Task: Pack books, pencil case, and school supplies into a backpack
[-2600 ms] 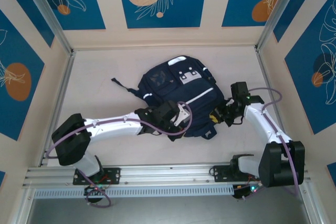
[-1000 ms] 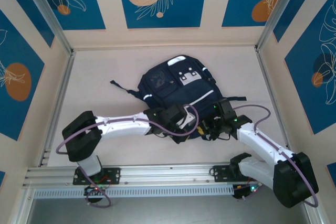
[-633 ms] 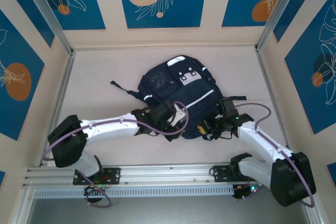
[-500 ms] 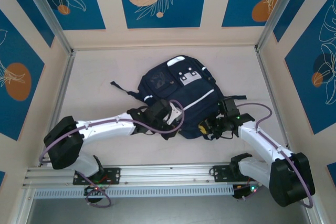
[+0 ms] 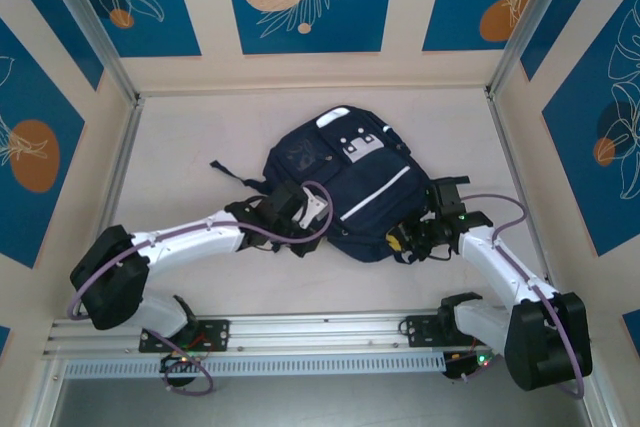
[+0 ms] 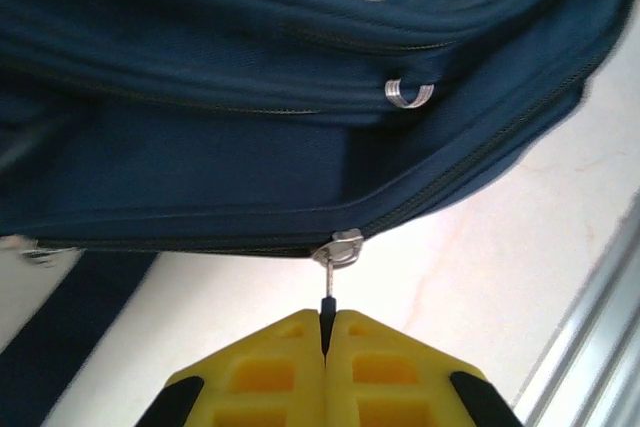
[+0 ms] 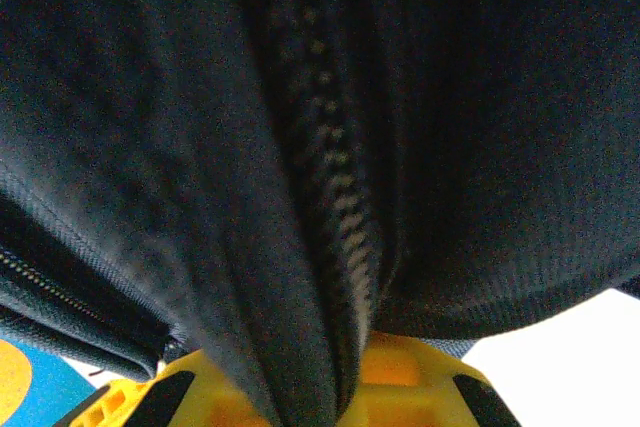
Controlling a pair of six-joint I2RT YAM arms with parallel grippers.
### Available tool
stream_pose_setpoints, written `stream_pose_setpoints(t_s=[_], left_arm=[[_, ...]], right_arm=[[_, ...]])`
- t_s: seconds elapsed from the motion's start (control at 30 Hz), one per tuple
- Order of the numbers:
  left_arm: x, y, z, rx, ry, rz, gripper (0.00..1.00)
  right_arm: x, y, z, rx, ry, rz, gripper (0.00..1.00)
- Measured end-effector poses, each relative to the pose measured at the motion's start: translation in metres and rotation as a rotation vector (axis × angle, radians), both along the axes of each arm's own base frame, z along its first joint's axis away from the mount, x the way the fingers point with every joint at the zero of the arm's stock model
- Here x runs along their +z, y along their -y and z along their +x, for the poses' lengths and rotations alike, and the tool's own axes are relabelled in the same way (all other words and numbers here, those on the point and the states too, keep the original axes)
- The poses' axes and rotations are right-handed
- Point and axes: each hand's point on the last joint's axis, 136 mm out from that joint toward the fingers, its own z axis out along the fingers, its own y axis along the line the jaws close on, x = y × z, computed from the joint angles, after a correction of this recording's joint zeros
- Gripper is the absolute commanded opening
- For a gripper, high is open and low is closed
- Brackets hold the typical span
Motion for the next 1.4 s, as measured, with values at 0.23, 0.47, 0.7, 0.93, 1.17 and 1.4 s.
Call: stream_pose_setpoints(t_s=[0.23,0.47,0.7,0.93,1.17,1.4], left_arm=[[-0.007,-0.037,0.033,0.176,0.015,0.123,0.00],[-0.010,-0.054,0.045,0.259,0.009,0.163,0.10],[-0.001,-0.101,0.058,0.426,0.029,0.241,0.73],[0.053,-0.128,0.054,0.578,0.117,0.167,1.00],[0.102,-0.160,0.052,0.716,0.271,0.096,1.00],[0.129,-0.200,0.049,0.828,0.458,0.101,1.00]], right_arm=[[0.000,0.002,0.000,0.004,0.000,-0.005,0.00],[0.000,-0.012,-0.002,0.103,0.013,-0.016,0.00],[-0.007,-0.060,-0.020,0.405,0.075,-0.066,0.00],[-0.004,-0.123,-0.042,0.680,0.123,-0.052,0.00],[0.003,-0.191,-0.049,0.901,0.140,-0.059,0.34],[0.043,-0.212,-0.059,1.054,0.307,-0.010,0.99]])
